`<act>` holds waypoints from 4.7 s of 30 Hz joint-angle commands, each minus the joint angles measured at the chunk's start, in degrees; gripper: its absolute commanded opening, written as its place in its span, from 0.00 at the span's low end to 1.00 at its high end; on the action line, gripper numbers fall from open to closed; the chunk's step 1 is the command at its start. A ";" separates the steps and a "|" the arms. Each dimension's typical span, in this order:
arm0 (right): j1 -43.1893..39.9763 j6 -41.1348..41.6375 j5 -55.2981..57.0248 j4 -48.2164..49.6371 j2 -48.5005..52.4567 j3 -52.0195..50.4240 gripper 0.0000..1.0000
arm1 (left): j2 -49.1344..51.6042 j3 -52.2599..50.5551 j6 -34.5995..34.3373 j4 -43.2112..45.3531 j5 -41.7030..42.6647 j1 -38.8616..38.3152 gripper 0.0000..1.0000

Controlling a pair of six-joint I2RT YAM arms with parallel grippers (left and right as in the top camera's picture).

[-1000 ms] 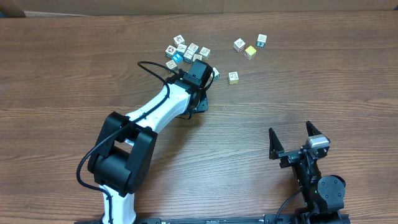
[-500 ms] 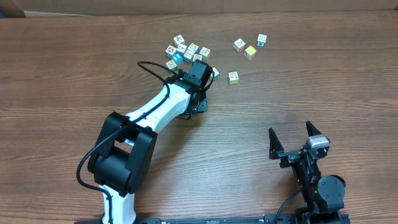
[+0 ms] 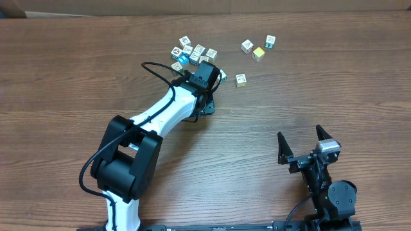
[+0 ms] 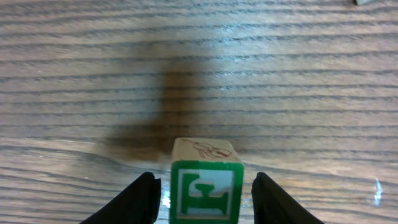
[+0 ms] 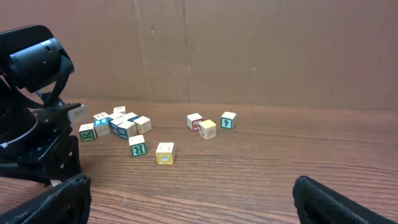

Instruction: Form a horizontal line

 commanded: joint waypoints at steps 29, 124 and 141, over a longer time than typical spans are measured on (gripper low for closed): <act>-0.15 -0.24 0.33 0.11 -0.68 -0.61 1.00 | 1.25 -0.09 -0.15 -1.60 -3.82 -0.39 0.33; -0.15 -0.24 0.35 0.11 -0.68 -0.61 1.00 | 16.61 18.97 19.69 23.58 0.28 15.58 0.90; -0.15 -0.24 0.33 0.11 -0.68 -0.61 1.00 | 17.16 18.97 17.88 22.27 -0.39 17.75 0.85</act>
